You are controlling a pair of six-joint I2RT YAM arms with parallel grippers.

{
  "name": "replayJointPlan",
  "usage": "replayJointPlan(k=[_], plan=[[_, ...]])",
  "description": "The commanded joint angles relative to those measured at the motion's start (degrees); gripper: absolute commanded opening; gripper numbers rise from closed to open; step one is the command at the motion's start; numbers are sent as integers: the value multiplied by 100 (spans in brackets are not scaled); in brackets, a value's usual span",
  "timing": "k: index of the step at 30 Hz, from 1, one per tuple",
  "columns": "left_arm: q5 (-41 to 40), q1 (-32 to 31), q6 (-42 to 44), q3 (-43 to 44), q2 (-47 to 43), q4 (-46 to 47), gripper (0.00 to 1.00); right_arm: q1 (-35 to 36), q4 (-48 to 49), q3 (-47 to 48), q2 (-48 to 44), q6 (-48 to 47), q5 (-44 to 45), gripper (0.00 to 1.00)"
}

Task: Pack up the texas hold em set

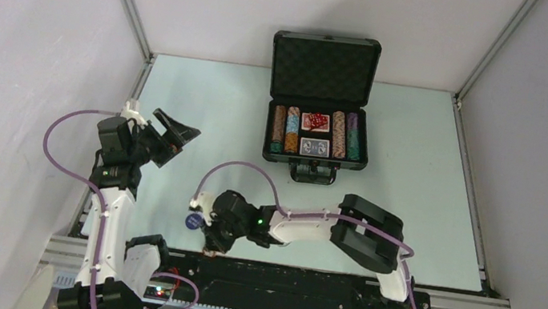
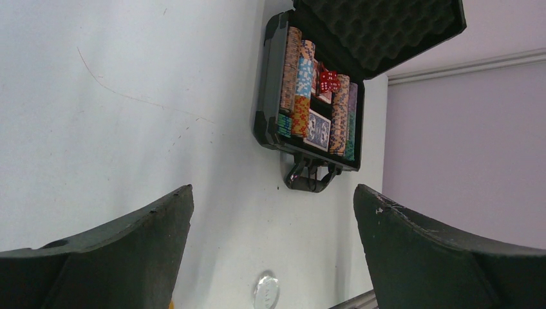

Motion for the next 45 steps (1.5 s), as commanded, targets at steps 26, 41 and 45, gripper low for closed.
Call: replayJointPlan(k=[26, 41, 45], plan=[[199, 45, 141, 36, -52, 10, 98, -5192, -80, 391, -1411, -3446, -2527, 0], [196, 42, 190, -47, -48, 5, 98, -4869, -2224, 1673, -165, -5738, -2768, 0], [201, 42, 195, -58, -53, 9, 98, -4831, -2237, 1709, -50, -5869, -2723, 0]])
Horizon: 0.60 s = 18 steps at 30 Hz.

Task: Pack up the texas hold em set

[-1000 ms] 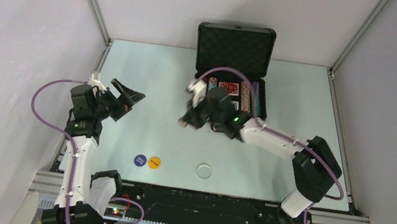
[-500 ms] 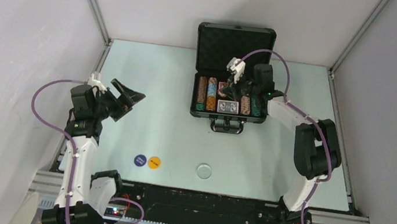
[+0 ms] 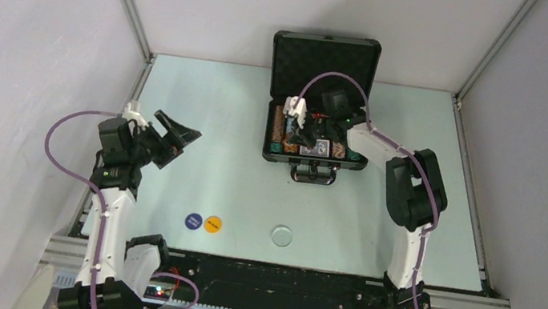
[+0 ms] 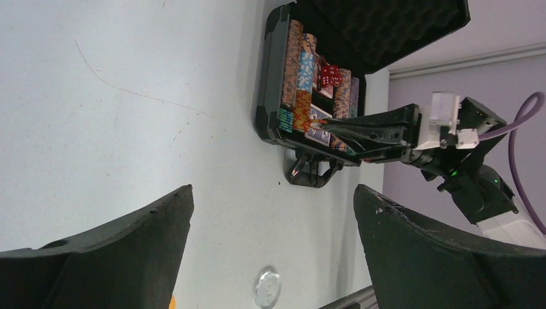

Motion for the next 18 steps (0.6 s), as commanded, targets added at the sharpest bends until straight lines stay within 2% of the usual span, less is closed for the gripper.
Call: replayJointPlan(k=[1, 14, 18], plan=[[134, 43, 147, -4, -41, 38, 98, 30, -353, 257, 131, -504, 0, 0], [125, 47, 166, -33, -5, 38, 98, 8, -678, 250, 171, -831, -131, 0], [122, 41, 169, -29, -3, 37, 98, 17, -373, 75, -44, -782, -75, 0]])
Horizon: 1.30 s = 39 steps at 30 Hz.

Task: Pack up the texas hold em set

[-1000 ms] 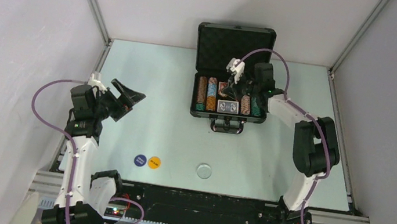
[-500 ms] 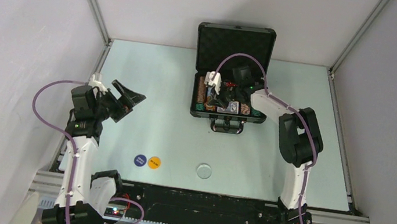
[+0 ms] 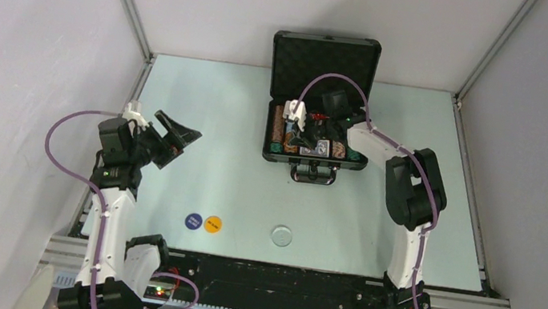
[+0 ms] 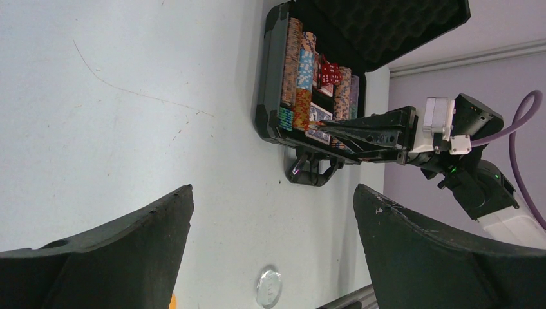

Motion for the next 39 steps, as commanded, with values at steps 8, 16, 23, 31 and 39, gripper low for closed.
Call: replayJointPlan(k=[8, 16, 23, 31, 39], plan=[[88, 41, 134, -35, -1, 43, 98, 39, 487, -248, -572, -21, 193, 0], [91, 43, 125, -41, 6, 50, 98, 105, 245, -316, -701, -140, 39, 0], [95, 42, 138, -38, 32, 57, 98, 127, 13, -314, -621, -212, -124, 0], [82, 42, 151, -51, 24, 51, 98, 126, -169, -312, -556, -308, -222, 0], [76, 43, 151, -56, 42, 54, 98, 125, -203, -308, -439, -339, -216, 0]])
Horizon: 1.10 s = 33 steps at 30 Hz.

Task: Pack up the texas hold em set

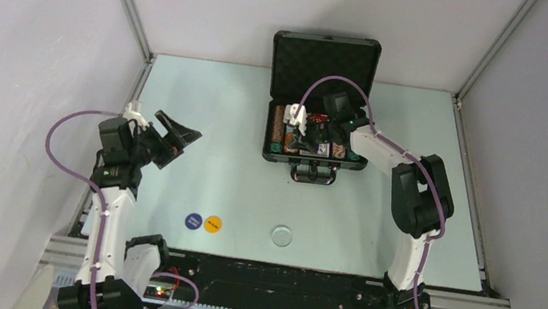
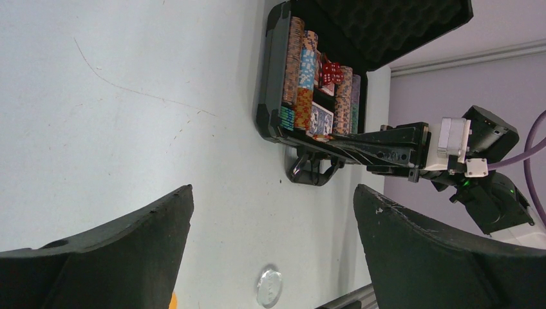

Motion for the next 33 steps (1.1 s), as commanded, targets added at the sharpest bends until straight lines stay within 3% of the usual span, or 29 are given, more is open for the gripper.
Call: replayJointPlan(k=[1, 17, 33], plan=[[73, 43, 145, -55, 9, 52, 98, 23, -16, 16, 39, -139, -152, 0], [66, 35, 154, -36, 28, 55, 98, 28, 5, 303, 597, -225, 265, 0], [66, 47, 162, -40, 61, 55, 98, 283, 986, 17, 532, -649, 1716, 0]])
